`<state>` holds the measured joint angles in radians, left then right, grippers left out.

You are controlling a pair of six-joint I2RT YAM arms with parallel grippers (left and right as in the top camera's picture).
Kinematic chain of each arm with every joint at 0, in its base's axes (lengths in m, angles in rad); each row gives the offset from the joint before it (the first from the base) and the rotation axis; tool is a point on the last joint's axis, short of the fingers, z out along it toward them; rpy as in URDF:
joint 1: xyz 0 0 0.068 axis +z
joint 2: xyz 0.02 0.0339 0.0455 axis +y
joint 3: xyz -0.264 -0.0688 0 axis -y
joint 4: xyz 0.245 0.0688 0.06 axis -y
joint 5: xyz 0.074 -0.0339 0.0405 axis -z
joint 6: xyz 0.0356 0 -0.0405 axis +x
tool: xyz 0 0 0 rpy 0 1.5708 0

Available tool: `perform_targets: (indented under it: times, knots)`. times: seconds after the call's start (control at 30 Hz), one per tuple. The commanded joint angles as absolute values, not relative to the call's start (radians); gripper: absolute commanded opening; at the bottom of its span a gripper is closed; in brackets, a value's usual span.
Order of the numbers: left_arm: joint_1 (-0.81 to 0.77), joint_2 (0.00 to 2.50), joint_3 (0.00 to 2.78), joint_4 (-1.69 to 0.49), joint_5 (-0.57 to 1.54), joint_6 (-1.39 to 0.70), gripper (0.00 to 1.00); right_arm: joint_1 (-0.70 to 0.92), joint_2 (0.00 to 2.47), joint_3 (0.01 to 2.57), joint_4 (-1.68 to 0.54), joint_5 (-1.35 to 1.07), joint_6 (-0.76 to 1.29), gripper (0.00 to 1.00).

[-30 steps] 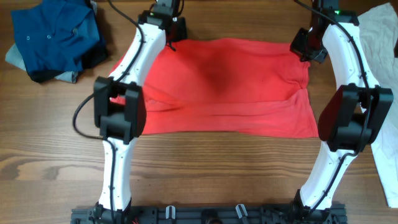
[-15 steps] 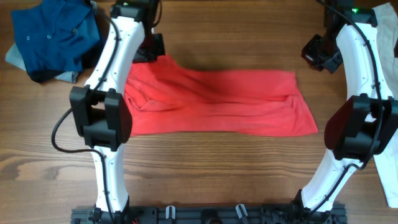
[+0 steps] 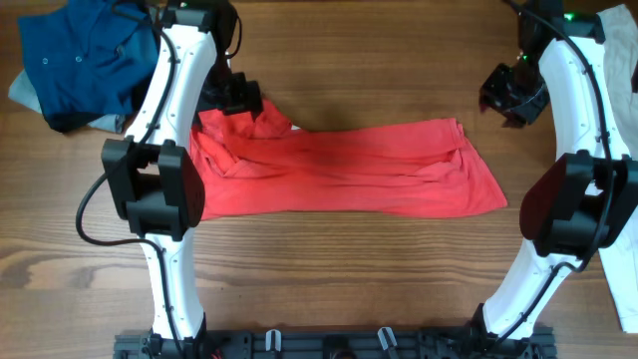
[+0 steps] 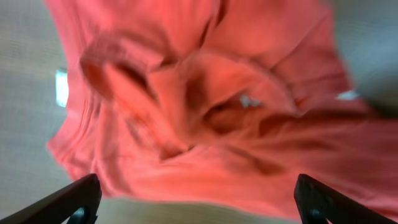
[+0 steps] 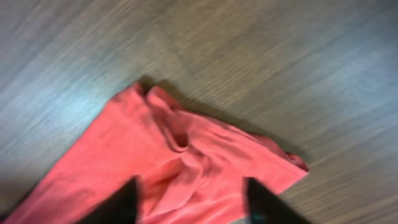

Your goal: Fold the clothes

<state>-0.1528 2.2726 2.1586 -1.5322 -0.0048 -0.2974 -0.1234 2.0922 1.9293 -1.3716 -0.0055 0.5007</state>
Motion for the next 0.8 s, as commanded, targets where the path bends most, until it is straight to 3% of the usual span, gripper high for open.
perform_targets:
  times: [0.0,0.3,0.47,0.7,0.77]
  knots:
    - [-0.159,2.266,2.159,-1.400,0.016,-0.295,1.00,-0.126,2.071,1.929,-1.338,-0.126,0.369,0.71]
    - [-0.158,2.358,2.159,-1.293,0.072,-0.262,0.95,-0.108,2.071,1.888,-1.298,-0.147,0.361,0.72]
    - [-0.141,2.429,2.159,-1.330,-0.054,-0.303,0.93,-0.101,2.071,1.852,-1.272,-0.147,0.358,0.72]
    - [-0.065,2.445,2.158,-1.355,-0.033,-0.307,0.80,-0.100,2.072,1.837,-1.257,-0.147,0.358,0.72]
    - [-0.043,2.449,2.157,-1.367,0.064,-0.239,0.78,-0.099,2.072,1.837,-1.257,-0.147,0.358,0.72]
